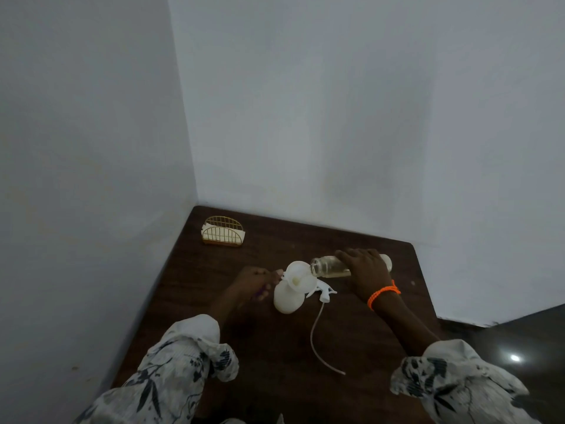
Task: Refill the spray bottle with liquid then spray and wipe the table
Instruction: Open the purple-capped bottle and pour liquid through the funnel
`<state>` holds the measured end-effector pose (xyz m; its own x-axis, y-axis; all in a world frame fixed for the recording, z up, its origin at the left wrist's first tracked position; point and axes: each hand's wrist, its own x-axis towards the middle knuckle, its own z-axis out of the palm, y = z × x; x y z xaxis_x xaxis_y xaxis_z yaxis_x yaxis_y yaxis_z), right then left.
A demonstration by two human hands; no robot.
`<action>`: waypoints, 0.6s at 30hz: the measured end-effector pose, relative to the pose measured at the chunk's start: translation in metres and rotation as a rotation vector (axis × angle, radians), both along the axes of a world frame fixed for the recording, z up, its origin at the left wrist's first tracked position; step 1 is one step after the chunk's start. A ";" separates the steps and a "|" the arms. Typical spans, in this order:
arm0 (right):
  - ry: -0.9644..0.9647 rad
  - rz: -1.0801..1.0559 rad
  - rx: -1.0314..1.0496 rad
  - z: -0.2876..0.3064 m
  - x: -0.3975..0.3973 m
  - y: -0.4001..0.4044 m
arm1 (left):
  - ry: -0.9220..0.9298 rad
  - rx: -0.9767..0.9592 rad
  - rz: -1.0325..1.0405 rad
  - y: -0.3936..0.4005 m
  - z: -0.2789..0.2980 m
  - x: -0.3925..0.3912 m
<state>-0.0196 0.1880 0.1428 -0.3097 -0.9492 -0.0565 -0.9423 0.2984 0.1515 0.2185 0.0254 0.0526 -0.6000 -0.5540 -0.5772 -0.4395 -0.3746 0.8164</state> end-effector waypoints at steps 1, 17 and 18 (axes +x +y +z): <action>-0.002 -0.001 -0.002 0.000 0.000 0.000 | 0.002 0.003 0.005 0.000 0.000 0.000; -0.021 0.021 -0.040 -0.001 0.004 -0.003 | -0.006 0.005 0.004 -0.007 -0.002 0.001; -0.024 0.023 -0.042 0.000 0.005 -0.003 | -0.008 0.002 0.003 -0.007 -0.002 0.001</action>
